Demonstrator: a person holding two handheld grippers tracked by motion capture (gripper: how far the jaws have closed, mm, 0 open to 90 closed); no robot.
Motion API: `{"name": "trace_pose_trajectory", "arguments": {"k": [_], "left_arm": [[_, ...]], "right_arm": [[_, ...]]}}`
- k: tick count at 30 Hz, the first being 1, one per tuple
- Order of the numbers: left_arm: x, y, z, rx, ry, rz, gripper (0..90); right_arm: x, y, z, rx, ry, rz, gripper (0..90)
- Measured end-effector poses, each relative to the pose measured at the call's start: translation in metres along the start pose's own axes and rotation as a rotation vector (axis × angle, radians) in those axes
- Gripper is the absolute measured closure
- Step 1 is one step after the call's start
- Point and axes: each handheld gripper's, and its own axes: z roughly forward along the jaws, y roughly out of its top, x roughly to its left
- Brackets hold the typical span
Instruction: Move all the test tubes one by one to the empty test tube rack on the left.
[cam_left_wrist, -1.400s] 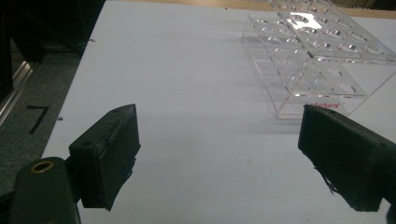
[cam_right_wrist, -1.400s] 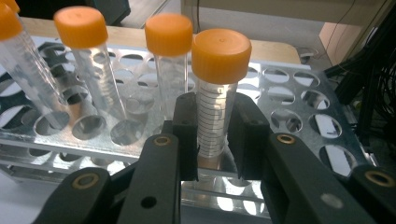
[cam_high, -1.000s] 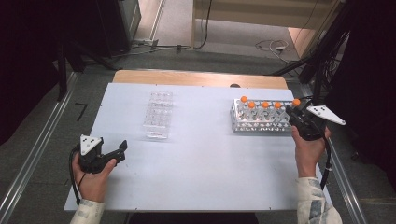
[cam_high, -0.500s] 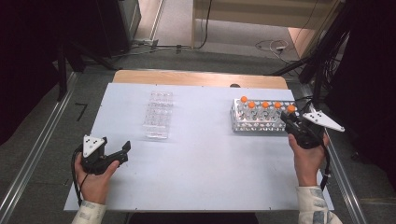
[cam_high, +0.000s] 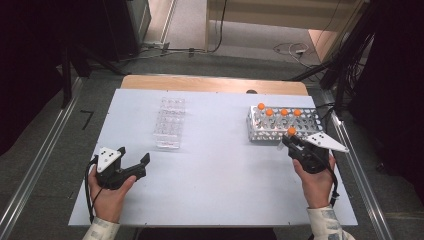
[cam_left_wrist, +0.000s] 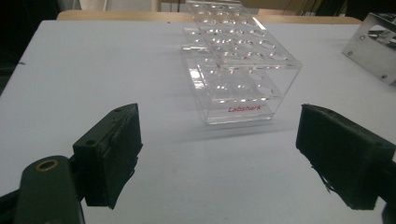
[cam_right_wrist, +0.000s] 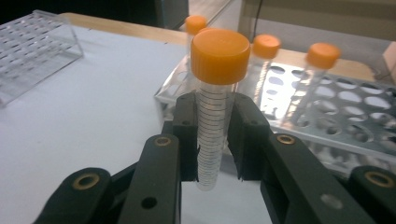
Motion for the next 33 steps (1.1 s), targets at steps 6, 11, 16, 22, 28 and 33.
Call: {"name": "trace_pose_trajectory", "arguments": {"k": [6, 11, 16, 22, 28, 33], "left_arm": [[-0.016, 0.003, 0.004, 0.004, -0.055, 0.018, 15.0], [-0.033, 0.007, 0.009, 0.020, -0.121, 0.038, 16.8], [-0.049, 0.012, 0.017, 0.021, -0.179, 0.047, 17.6], [-0.069, 0.018, 0.029, 0.022, -0.219, 0.089, 17.8], [-0.087, 0.029, 0.040, 0.027, -0.261, 0.117, 20.8], [-0.103, 0.037, 0.047, 0.029, -0.290, 0.146, 21.9]], "right_arm": [[0.019, -0.004, 0.009, 0.025, 0.065, -0.027, 71.9], [0.028, -0.005, 0.014, 0.034, 0.093, -0.034, 71.9], [0.039, -0.005, 0.018, 0.042, 0.126, -0.055, 71.9], [0.056, -0.004, 0.025, 0.051, 0.161, -0.087, 71.9], [0.071, -0.004, 0.033, 0.061, 0.191, -0.110, 71.9], [0.083, -0.003, 0.038, 0.060, 0.218, -0.133, 71.9]]}}
